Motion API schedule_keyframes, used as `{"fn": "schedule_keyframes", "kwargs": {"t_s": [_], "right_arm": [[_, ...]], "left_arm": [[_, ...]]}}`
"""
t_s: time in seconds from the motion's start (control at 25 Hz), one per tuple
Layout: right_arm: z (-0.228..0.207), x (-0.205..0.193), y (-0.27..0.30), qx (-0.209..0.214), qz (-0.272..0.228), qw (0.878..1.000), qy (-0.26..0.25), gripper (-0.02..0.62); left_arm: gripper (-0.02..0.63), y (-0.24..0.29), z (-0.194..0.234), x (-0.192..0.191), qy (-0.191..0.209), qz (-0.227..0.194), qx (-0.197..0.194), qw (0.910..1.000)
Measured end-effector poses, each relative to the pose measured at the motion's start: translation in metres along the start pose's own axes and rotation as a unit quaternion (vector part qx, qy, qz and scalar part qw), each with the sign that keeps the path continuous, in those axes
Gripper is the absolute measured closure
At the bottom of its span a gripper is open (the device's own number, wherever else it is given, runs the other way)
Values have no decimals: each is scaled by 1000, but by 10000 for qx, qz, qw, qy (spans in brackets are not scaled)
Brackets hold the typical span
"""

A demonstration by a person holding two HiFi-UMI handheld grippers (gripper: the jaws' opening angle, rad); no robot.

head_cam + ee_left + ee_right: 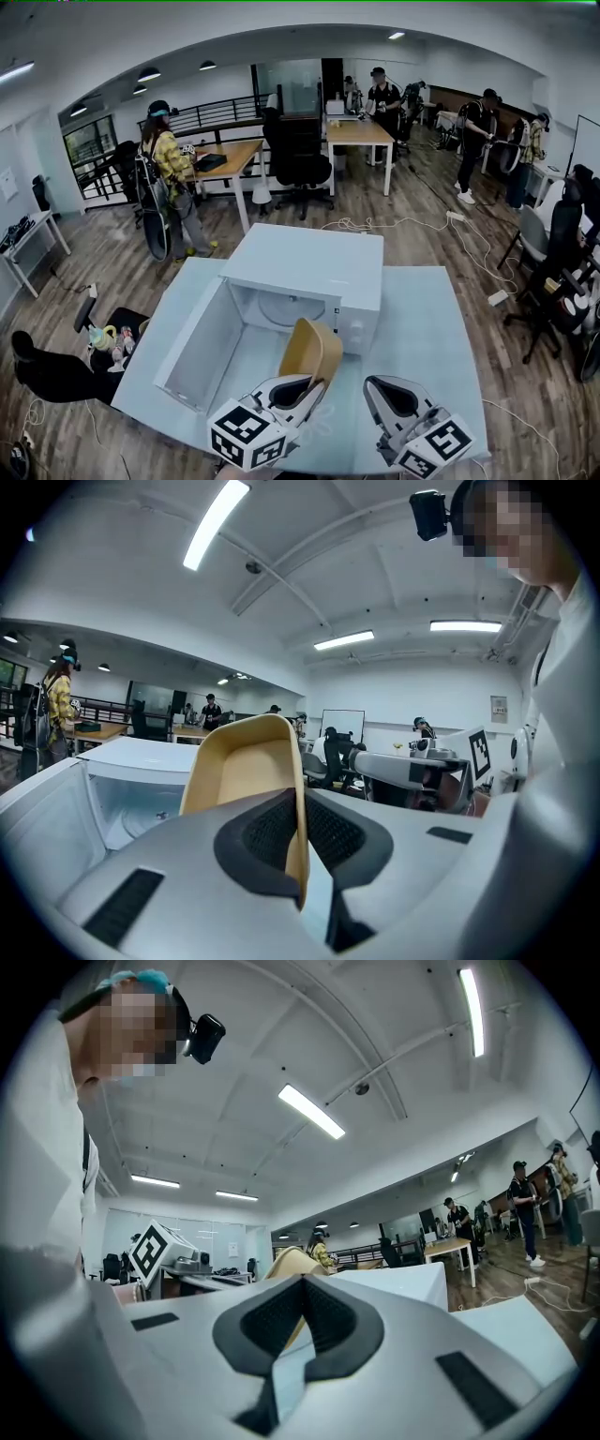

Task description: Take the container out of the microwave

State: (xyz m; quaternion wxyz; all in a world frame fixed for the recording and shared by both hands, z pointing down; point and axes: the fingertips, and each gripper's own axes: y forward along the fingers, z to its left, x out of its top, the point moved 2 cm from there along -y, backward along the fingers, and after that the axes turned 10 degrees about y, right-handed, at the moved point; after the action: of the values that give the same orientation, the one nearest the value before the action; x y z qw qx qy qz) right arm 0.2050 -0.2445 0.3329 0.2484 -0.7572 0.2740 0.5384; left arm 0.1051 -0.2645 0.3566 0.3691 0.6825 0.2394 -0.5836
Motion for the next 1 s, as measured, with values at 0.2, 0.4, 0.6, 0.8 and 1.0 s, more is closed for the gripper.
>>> {"fn": "schedule_keyframes", "kwargs": {"t_s": [0.2, 0.4, 0.6, 0.8, 1.0], "right_arm": [[3, -6, 4, -4, 138, 9999, 3, 586], [6, -13, 7, -5, 294, 9995, -74, 586], [12, -25, 12, 14, 498, 9985, -213, 586], [18, -27, 11, 171, 469, 9986, -183, 586], [23, -30, 14, 174, 618, 9978, -167, 586]], "left_arm": [[575, -2, 4, -3, -27, -4, 33, 10000], [575, -5, 4, -5, -67, 1, 26, 10000], [575, -8, 2, -6, -82, -21, 1, 10000], [575, -12, 1, -9, -98, -24, -20, 9999], [575, -16, 0, -12, -125, -18, -4, 9999]]}}
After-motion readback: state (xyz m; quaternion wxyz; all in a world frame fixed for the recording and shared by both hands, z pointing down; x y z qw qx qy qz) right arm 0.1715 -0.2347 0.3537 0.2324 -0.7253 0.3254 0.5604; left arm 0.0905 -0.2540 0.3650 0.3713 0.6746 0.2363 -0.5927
